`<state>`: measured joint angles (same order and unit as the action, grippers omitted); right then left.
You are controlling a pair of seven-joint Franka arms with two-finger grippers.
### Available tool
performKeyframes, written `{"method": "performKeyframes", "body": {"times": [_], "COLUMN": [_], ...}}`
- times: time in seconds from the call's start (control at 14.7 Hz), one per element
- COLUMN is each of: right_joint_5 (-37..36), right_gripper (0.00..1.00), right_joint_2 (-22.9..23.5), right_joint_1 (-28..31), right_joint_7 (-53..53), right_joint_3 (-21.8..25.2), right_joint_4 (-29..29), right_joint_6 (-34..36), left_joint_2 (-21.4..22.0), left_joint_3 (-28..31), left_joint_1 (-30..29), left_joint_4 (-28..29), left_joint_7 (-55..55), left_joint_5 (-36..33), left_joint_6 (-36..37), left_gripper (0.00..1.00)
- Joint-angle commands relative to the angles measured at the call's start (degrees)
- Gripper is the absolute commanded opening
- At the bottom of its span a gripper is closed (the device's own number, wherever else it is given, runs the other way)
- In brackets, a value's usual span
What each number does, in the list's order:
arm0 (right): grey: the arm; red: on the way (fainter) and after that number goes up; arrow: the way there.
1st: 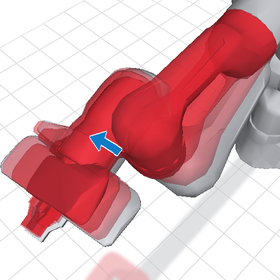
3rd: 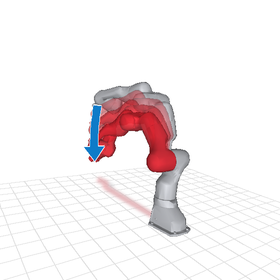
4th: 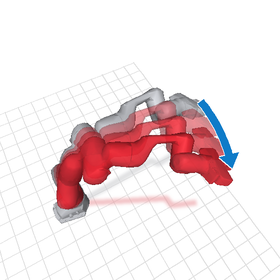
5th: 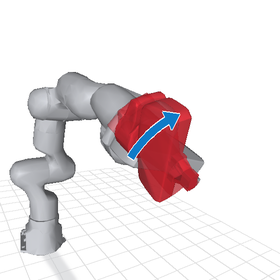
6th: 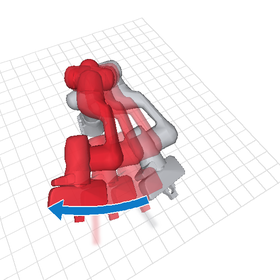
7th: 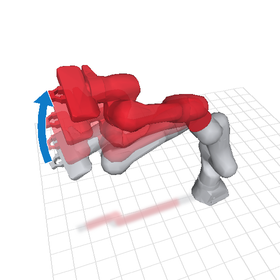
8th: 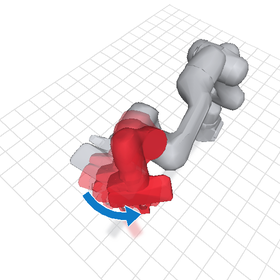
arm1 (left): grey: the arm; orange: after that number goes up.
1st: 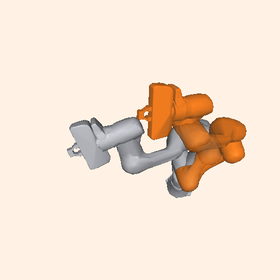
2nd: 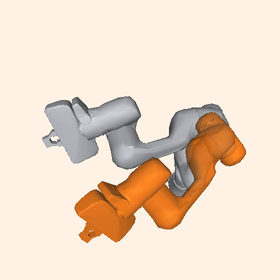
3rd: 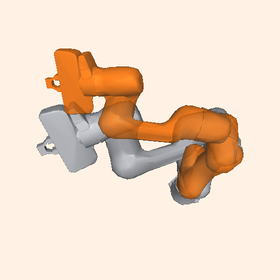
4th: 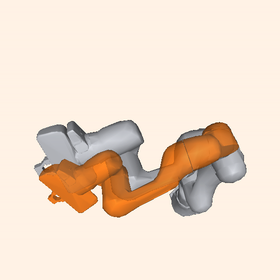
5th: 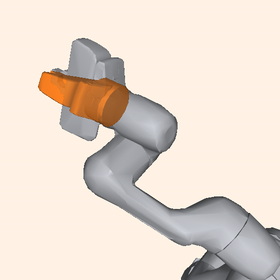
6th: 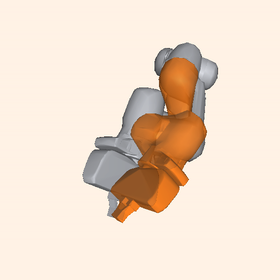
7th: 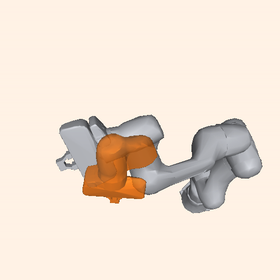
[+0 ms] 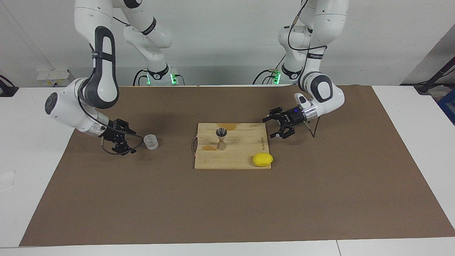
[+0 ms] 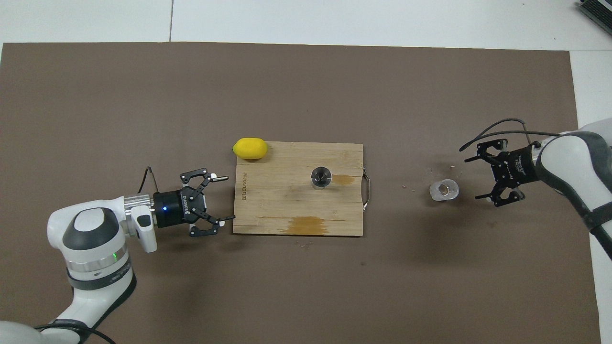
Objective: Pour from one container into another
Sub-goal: 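Grasp the glass cup with the right gripper while the left gripper withdraws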
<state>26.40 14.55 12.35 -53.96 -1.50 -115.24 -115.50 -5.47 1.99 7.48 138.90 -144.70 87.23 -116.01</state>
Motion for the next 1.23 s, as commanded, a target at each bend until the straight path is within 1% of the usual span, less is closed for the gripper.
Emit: {"method": "performKeyframes", "body": {"times": [0.0, 0.14, 0.27, 0.41, 0.55, 0.61, 0.68, 0.82, 0.96, 1.02, 1.16], "right_joint_5": [3.6, 4.0, 4.1, 5.4, 5.8, 5.8, 5.8, 5.8, 5.8, 5.8, 6.0], "right_gripper": [0.99, 0.98, 0.96, 0.95, 0.92, 0.91, 0.88, 0.84, 0.73, 0.62, 0.38], "right_joint_2": [-0.1, -0.5, -0.6, -0.8, -0.8, -0.9, -0.9, -0.9, -1.1, -1.1, -1.1], "right_joint_1": [0.6, -0.1, -0.6, -1.8, -2.8, -3.0, -3.2, -3.4, -3.2, -3.1, -3.1], "right_joint_7": [0.7, 1.4, 1.4, 1.4, 2.4, 2.5, 2.5, 2.5, 3.1, 3.8, 3.8], "right_joint_3": [-0.5, -0.6, -0.7, -0.7, -0.8, -0.8, -0.8, -0.8, -0.8, -0.8, -0.8], "right_joint_4": [-2.5, -5.2, -5.4, -6.3, -6.8, -6.8, -6.9, -6.9, -6.9, -6.9, -6.9], "right_joint_6": [-1.7, -4.6, -4.8, -5.3, -5.3, -5.3, -5.3, -5.2, -4.7, -4.4, -4.2], "left_joint_2": [0.5, -0.6, -2.3, -3.9, -6.4, -7.4, -8.3, -9.1, -8.5, -7.7, -6.3], "left_joint_3": [-0.3, -0.2, -0.2, -0.2, -0.2, -0.1, -0.2, -0.2, -0.2, -0.3, -0.6], "left_joint_1": [-7.0, -11.7, -15.1, -16.4, -17.6, -17.7, -18.0, -18.2, -17.1, -16.9, -15.7], "left_joint_4": [-2.7, -6.3, -11.6, -16.7, -24.1, -27.3, -30.2, -34.7, -36.8, -37.2, -39.9], "left_joint_7": [4.2, 7.6, 13.1, 16.5, 19.4, 22.9, 27.7, 35.3, 38.8, 41.5, 50.0], "left_joint_5": [-12.5, -21.5, -30.2, -37.6, -44.2, -47.7, -50.6, -53.7, -55.9, -57.2, -61.2], "left_joint_6": [4.8, 9.3, 12.4, 15.1, 18.8, 20.5, 21.7, 21.9, 22.3, 22.3, 24.1], "left_gripper": [1.0, 1.0, 1.0, 1.0, 1.0, 1.0, 1.0, 1.0, 1.0, 1.0, 1.0]}}
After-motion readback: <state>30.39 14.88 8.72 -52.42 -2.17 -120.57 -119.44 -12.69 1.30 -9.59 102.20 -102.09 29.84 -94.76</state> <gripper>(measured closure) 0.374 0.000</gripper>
